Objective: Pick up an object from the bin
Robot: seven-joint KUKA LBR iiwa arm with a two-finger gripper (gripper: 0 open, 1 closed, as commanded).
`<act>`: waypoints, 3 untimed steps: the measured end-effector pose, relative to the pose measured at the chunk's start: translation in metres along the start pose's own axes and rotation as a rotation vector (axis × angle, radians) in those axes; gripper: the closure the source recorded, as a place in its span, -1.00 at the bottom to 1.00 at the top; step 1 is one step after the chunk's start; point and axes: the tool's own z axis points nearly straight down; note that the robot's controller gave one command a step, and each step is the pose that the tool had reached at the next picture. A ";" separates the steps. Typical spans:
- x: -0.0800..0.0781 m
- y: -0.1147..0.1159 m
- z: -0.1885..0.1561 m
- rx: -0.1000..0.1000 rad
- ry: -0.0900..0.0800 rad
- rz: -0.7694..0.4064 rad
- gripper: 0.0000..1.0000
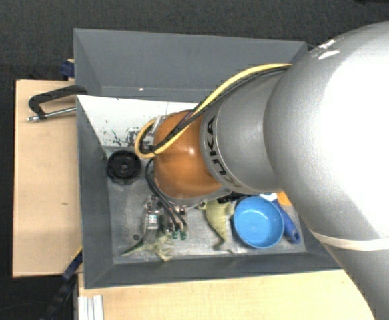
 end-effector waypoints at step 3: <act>0.005 -0.024 0.011 0.002 0.013 -0.455 -1.00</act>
Offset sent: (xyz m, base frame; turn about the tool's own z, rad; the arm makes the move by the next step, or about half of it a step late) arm -0.0005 -0.0038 0.1189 0.0119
